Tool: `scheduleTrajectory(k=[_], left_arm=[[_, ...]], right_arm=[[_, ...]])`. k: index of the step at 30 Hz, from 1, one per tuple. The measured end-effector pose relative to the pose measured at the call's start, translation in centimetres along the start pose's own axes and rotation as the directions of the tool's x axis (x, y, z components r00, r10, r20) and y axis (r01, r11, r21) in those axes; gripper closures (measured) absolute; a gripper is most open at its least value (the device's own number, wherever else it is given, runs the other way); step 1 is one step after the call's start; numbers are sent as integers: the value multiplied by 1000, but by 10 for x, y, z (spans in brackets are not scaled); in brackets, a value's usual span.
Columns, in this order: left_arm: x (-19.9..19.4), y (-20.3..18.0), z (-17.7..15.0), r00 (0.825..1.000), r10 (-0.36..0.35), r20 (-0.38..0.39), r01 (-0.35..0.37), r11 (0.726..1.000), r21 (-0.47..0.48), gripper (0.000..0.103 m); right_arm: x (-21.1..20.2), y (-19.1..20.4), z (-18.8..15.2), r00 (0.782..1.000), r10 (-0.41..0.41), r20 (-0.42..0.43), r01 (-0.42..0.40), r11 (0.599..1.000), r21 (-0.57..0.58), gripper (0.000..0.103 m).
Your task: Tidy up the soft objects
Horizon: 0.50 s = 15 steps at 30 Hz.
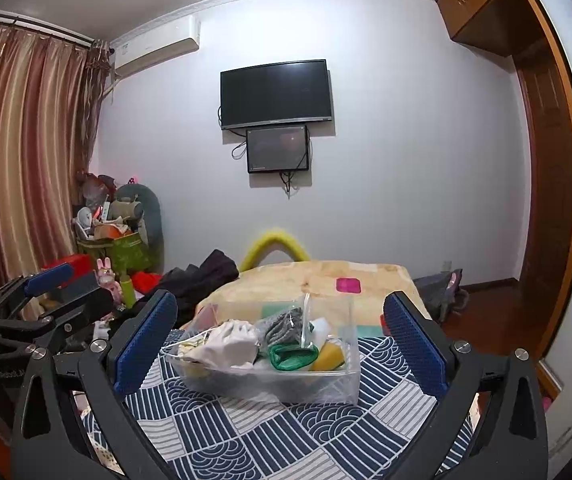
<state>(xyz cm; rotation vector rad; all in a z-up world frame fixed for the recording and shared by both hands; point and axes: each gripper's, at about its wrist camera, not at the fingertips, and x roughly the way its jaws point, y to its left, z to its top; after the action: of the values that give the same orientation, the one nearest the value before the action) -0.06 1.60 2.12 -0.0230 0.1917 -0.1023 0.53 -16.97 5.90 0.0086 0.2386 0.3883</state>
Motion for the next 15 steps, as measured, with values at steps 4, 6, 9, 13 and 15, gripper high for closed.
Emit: scheduleTrajectory(k=[4,6,9,13,15], left_arm=[[0,0,0,1000,1,2,-1,1000,-3,0],[0,0,0,1000,3,2,-3,1000,-3,0],[0,1,0,1000,7,5,-7,1000,-5,0],[-1,3,0,1000,11,10,-11,1000,-11,0],[-1,3,0,1000,11,10,-11,1000,-15,0]], right_arm=[[0,-2,1,1000,0,1,0,1000,5,0],[0,-2,1,1000,1,-1,-1,1000,5,0],[0,-1,0,1000,1,-7,-1,1000,0,0],[-1,0,1,1000,3,-6,-3,1000,0,0],[-1,0,1,1000,1,-2,-1,1000,-2,0]])
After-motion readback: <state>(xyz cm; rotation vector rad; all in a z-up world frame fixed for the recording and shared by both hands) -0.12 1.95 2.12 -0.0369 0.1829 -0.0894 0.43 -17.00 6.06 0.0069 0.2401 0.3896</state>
